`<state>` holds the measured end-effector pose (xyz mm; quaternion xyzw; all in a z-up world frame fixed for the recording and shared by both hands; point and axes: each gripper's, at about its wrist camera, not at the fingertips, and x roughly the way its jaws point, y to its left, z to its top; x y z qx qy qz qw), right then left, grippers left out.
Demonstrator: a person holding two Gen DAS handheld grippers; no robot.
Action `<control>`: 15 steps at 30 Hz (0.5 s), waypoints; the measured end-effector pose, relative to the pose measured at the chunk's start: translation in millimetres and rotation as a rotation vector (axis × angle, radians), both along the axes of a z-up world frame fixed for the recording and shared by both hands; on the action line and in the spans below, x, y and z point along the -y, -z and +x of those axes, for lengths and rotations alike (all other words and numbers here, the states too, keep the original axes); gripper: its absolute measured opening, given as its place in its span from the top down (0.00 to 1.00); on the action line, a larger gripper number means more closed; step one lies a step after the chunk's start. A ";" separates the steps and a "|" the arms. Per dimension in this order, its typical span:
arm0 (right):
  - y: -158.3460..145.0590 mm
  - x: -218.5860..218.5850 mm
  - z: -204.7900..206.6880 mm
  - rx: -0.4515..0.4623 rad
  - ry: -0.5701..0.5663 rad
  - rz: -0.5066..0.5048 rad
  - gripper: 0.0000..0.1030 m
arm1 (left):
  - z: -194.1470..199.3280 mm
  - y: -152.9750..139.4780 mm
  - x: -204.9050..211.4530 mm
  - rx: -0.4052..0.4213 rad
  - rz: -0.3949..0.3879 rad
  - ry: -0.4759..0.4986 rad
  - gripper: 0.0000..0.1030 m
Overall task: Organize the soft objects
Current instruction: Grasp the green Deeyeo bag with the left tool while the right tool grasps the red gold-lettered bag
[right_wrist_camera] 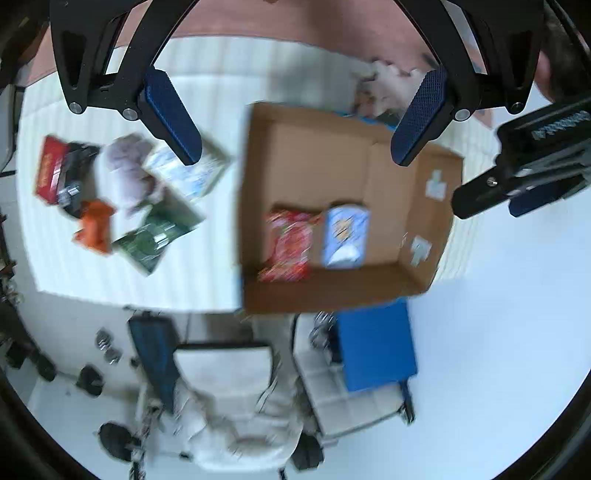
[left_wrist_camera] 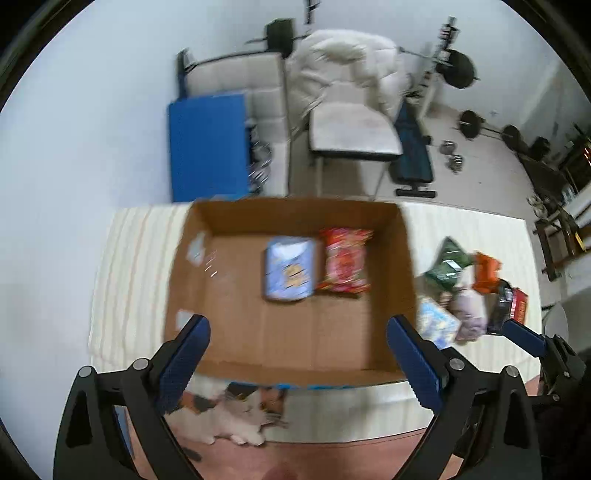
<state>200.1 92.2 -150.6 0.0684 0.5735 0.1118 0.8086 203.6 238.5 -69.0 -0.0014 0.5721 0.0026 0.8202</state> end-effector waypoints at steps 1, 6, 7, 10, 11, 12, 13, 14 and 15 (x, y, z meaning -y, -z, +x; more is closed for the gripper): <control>-3.4 12.0 0.4 0.006 0.007 -0.005 0.00 | 3.5 -3.4 19.9 0.009 0.008 0.033 0.05; 0.3 107.2 0.3 -0.043 0.106 -0.019 0.00 | 31.5 10.7 106.4 -0.038 -0.004 0.178 0.05; 4.2 127.2 0.5 -0.055 0.134 -0.028 0.00 | 38.5 16.7 122.7 -0.053 -0.002 0.203 0.05; 22.8 197.2 2.7 -0.100 0.240 -0.065 0.00 | 65.6 43.5 173.3 -0.108 -0.001 0.279 0.05; 32.8 224.4 4.5 -0.116 0.286 -0.079 0.00 | 78.8 57.8 191.2 -0.141 0.001 0.301 0.05; 41.4 243.4 6.4 -0.130 0.317 -0.091 0.00 | 87.8 69.0 201.3 -0.162 0.006 0.309 0.05; 50.4 263.8 8.4 -0.146 0.346 -0.101 0.00 | 99.2 84.4 214.8 -0.189 0.020 0.319 0.06; 64.2 288.1 11.9 -0.168 0.385 -0.113 0.00 | 108.9 99.0 226.5 -0.216 0.032 0.332 0.12; 74.3 304.8 14.8 -0.185 0.410 -0.114 0.00 | 115.1 110.2 235.9 -0.238 0.044 0.341 0.17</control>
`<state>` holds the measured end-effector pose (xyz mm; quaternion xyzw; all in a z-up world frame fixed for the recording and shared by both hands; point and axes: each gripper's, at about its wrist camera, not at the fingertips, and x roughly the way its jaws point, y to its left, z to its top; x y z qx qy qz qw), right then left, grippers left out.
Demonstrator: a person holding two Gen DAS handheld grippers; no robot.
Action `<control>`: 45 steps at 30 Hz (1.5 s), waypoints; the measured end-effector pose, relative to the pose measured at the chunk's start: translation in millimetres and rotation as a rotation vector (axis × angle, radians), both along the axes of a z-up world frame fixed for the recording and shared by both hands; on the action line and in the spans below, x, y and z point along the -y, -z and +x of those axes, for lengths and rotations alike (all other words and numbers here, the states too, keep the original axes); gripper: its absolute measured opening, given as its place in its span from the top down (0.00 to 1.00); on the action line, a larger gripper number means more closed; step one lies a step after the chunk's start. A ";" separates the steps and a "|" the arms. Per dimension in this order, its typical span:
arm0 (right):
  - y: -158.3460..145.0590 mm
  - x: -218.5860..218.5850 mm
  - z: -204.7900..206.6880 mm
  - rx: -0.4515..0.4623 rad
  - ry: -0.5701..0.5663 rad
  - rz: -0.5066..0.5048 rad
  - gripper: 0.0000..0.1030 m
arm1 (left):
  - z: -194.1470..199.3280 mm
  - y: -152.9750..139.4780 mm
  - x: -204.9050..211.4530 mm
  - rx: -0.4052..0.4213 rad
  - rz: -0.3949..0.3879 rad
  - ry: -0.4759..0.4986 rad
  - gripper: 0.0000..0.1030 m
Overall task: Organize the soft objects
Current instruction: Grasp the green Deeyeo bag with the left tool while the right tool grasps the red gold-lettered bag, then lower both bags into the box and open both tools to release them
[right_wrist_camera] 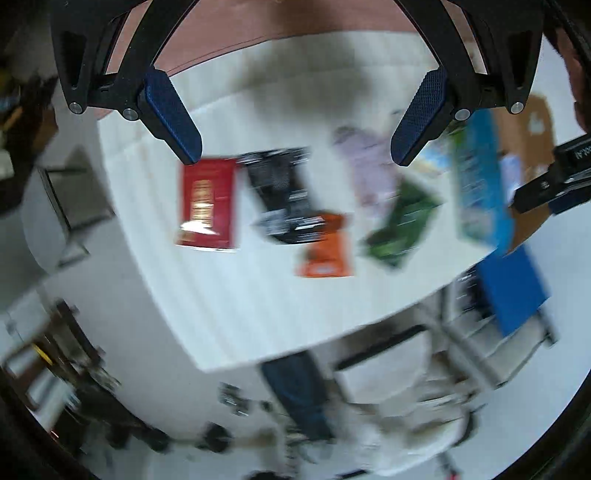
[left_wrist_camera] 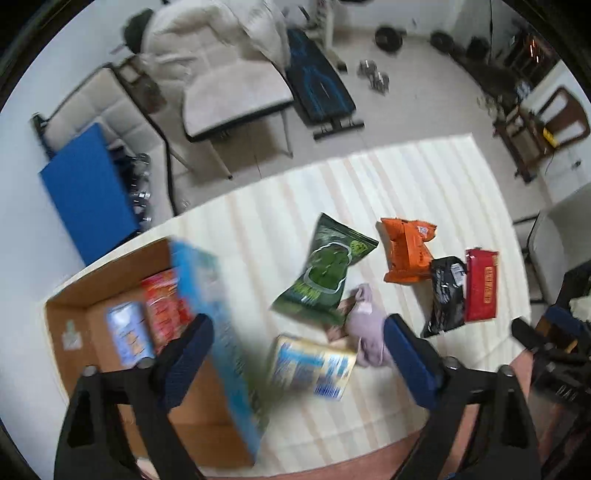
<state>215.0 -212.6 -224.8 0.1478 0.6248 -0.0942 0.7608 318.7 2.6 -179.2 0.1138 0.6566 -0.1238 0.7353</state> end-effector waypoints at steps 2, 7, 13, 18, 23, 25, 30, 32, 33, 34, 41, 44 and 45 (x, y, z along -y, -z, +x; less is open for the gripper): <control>25.4 31.7 6.4 -0.041 0.051 0.002 0.00 | 17.6 31.1 18.6 -0.052 0.047 0.029 0.22; 94.8 86.0 18.9 -0.164 0.144 0.054 0.00 | 40.8 96.9 43.9 -0.174 0.089 0.059 0.22; 148.1 106.0 30.6 -0.253 0.169 0.075 0.02 | 53.8 148.6 60.7 -0.301 0.113 0.099 0.22; 174.9 103.2 38.5 -0.304 0.161 0.084 0.04 | 55.0 169.1 69.2 -0.346 0.135 0.121 0.23; 188.6 90.1 45.7 -0.348 0.136 0.029 0.14 | 55.4 173.8 72.6 -0.347 0.130 0.111 0.60; 188.5 84.9 47.6 -0.338 0.135 0.023 0.17 | 54.7 172.5 73.7 -0.342 0.131 0.121 0.62; 183.4 74.5 46.8 -0.325 0.126 -0.008 0.33 | 55.2 169.5 67.4 -0.325 0.116 0.086 0.64; 182.1 70.0 46.9 -0.325 0.127 -0.012 0.36 | 55.2 168.3 65.3 -0.321 0.111 0.075 0.64; 181.2 67.9 47.2 -0.326 0.128 -0.012 0.38 | 55.4 167.2 64.2 -0.318 0.111 0.072 0.65; 181.0 66.6 46.5 -0.326 0.127 -0.013 0.39 | 55.3 166.0 63.6 -0.313 0.112 0.067 0.65; 159.3 59.2 52.4 -0.299 0.129 -0.013 0.54 | 47.2 130.2 59.3 -0.262 0.080 0.039 0.66; 137.7 56.5 48.4 -0.263 0.139 0.008 0.54 | 40.7 99.1 52.1 -0.216 0.039 0.022 0.66; 130.8 58.5 47.1 -0.251 0.138 0.012 0.54 | 37.7 86.4 48.7 -0.198 0.018 0.013 0.66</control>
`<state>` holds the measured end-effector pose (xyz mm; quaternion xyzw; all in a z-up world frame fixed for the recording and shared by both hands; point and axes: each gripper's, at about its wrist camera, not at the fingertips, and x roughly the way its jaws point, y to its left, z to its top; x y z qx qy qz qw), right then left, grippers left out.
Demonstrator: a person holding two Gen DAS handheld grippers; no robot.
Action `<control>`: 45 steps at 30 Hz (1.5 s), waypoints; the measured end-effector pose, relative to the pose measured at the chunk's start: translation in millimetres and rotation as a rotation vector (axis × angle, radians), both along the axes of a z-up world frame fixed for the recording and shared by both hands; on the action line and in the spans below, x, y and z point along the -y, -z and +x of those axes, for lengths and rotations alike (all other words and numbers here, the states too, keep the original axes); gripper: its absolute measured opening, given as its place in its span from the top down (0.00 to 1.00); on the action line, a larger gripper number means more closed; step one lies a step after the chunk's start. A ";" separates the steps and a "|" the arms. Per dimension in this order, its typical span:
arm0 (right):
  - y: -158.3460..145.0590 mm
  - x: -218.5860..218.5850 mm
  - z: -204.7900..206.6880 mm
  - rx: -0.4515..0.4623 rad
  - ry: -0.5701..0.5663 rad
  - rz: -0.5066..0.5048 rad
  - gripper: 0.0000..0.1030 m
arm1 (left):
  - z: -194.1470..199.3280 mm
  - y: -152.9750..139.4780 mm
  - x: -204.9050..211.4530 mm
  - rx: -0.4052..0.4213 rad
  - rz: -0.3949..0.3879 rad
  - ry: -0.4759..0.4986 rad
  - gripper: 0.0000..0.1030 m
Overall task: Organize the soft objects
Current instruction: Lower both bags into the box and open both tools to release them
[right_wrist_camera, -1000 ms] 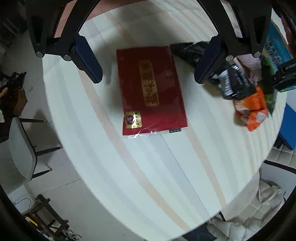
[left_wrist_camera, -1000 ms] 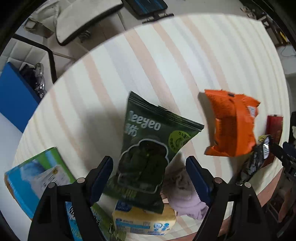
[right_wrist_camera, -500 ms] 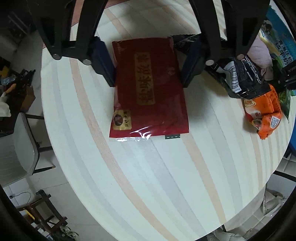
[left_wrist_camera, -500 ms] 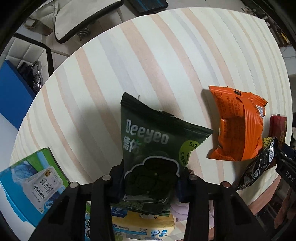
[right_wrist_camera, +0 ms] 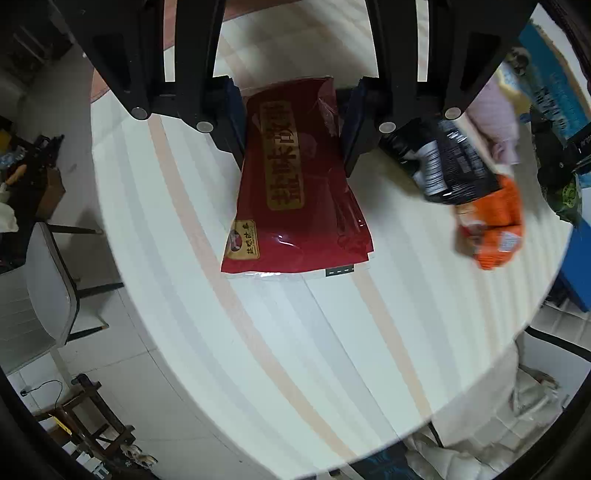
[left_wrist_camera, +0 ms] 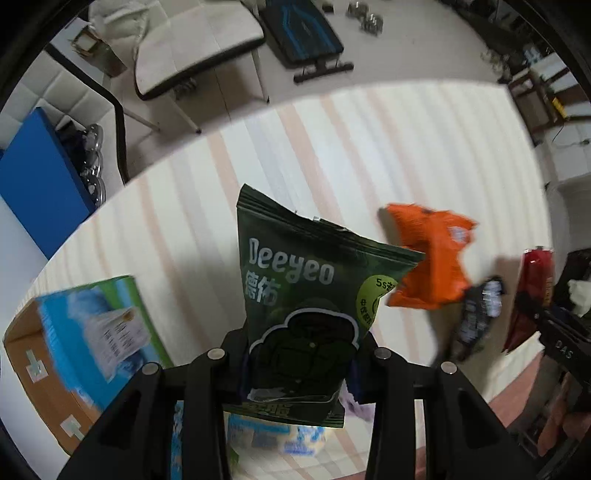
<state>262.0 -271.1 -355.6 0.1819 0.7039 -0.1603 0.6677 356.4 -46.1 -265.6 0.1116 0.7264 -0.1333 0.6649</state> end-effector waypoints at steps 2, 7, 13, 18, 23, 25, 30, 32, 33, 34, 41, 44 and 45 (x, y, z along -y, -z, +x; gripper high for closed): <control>-22.1 -5.8 -5.5 0.037 -0.007 0.010 0.54 | -6.8 -22.4 -7.0 0.029 -0.037 -0.014 0.66; -81.3 -36.8 -16.7 0.138 -0.057 0.062 0.54 | -45.4 -83.1 -31.9 0.109 -0.126 -0.057 0.66; -145.9 -116.0 -31.2 0.240 -0.166 0.162 0.54 | -85.7 -126.7 -108.3 0.169 -0.189 -0.138 0.66; -174.0 -213.5 -38.8 0.270 -0.281 0.271 0.54 | -103.3 -141.4 -200.3 0.191 -0.150 -0.229 0.66; -180.4 -319.7 -37.2 0.270 -0.395 0.336 0.54 | -97.2 -131.3 -298.5 0.195 -0.035 -0.334 0.66; -175.6 -367.8 -31.2 0.255 -0.432 0.359 0.54 | -86.0 -114.6 -331.7 0.171 -0.002 -0.368 0.66; -138.2 -452.1 -12.0 0.176 -0.470 0.388 0.54 | -60.9 -68.6 -384.6 0.090 0.039 -0.411 0.66; -119.2 -475.3 -4.5 0.140 -0.459 0.393 0.54 | -48.8 -51.4 -392.2 0.058 0.047 -0.412 0.66; -108.0 -486.6 0.0 0.121 -0.448 0.401 0.54 | -41.0 -40.6 -395.7 0.038 0.045 -0.406 0.65; -97.2 -496.3 4.4 0.103 -0.433 0.409 0.54 | -33.0 -29.6 -398.9 0.015 0.045 -0.403 0.65; -46.6 -540.0 20.8 0.027 -0.374 0.485 0.54 | 2.3 16.2 -410.1 -0.071 0.082 -0.368 0.65; -30.3 -552.2 22.1 -0.009 -0.346 0.540 0.54 | 6.7 27.3 -409.3 -0.099 0.088 -0.349 0.65; -26.5 -556.0 22.0 -0.016 -0.339 0.556 0.54 | 8.3 29.8 -408.8 -0.109 0.089 -0.344 0.65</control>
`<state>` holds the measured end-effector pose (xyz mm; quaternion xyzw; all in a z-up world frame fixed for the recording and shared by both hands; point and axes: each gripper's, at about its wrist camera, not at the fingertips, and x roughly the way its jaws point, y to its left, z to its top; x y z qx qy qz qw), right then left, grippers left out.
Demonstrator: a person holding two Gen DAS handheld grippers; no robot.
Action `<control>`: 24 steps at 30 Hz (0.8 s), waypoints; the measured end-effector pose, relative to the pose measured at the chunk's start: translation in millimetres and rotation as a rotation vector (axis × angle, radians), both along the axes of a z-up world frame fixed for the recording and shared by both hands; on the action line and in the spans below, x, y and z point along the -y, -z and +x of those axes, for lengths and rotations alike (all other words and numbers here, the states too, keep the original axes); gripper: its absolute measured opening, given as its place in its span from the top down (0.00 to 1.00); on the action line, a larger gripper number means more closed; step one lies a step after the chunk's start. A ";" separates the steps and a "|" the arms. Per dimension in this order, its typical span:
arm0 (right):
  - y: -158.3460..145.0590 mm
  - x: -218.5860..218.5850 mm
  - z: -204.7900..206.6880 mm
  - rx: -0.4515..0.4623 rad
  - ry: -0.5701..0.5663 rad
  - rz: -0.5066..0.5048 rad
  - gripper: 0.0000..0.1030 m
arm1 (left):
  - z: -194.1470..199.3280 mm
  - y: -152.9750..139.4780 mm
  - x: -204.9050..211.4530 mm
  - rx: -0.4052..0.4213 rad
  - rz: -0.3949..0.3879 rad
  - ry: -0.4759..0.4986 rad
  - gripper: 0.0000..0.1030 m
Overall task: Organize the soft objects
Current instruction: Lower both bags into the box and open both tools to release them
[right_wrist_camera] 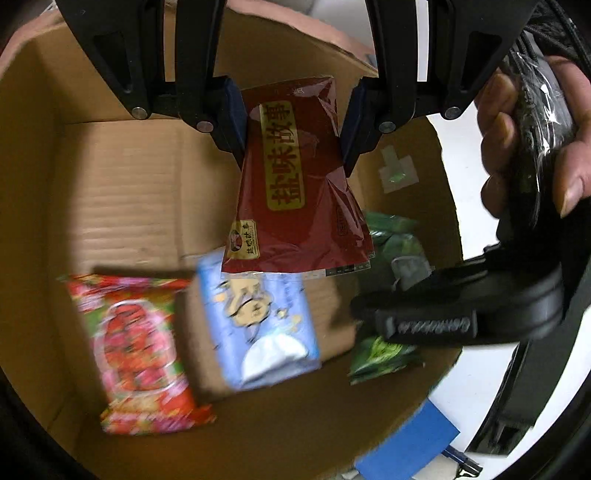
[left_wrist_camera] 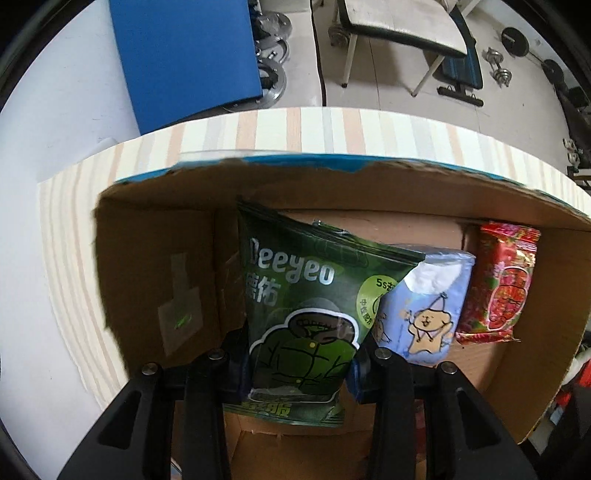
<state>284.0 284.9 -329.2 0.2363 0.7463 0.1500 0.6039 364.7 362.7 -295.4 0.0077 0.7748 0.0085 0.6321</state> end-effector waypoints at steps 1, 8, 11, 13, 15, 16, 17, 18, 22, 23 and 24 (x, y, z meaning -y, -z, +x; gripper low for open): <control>4.3 -4.2 -0.4 -0.013 0.002 0.012 0.54 | 1.2 1.9 -0.1 -0.007 0.003 0.002 0.65; 20.2 -29.2 -3.1 -0.048 0.000 0.066 0.53 | 10.8 8.0 -2.7 -0.025 0.001 0.013 0.64; 26.9 -32.9 -5.2 -0.063 0.011 0.088 0.41 | 10.9 7.9 -6.3 -0.047 -0.018 -0.001 0.63; 30.1 -34.1 -5.4 -0.072 0.020 0.116 0.29 | 9.9 6.4 -8.9 -0.063 -0.029 -0.002 0.59; 30.6 -31.1 -4.8 -0.073 0.010 0.111 0.28 | 8.2 -0.2 -10.3 -0.053 -0.030 -0.002 0.59; 29.4 -28.9 -5.2 -0.067 0.008 0.108 0.27 | 7.4 -3.7 -10.0 -0.045 -0.033 0.001 0.59; 29.3 -28.4 -5.4 -0.064 0.004 0.101 0.25 | 6.5 -5.7 -10.8 -0.040 -0.033 0.001 0.55; 25.5 -20.7 -5.1 -0.062 -0.001 0.095 0.24 | 5.4 -9.6 -11.2 -0.030 -0.026 0.000 0.49; 14.8 -2.7 -9.8 -0.033 -0.025 0.068 0.22 | 0.2 -29.4 -14.7 0.028 -0.005 -0.003 0.42; 11.5 3.6 -11.4 -0.020 -0.035 0.054 0.19 | -1.1 -32.5 -15.8 0.038 -0.005 -0.007 0.38; 7.3 8.8 -12.5 -0.007 -0.046 0.036 0.16 | -4.3 -39.9 -17.7 0.058 -0.010 -0.020 0.26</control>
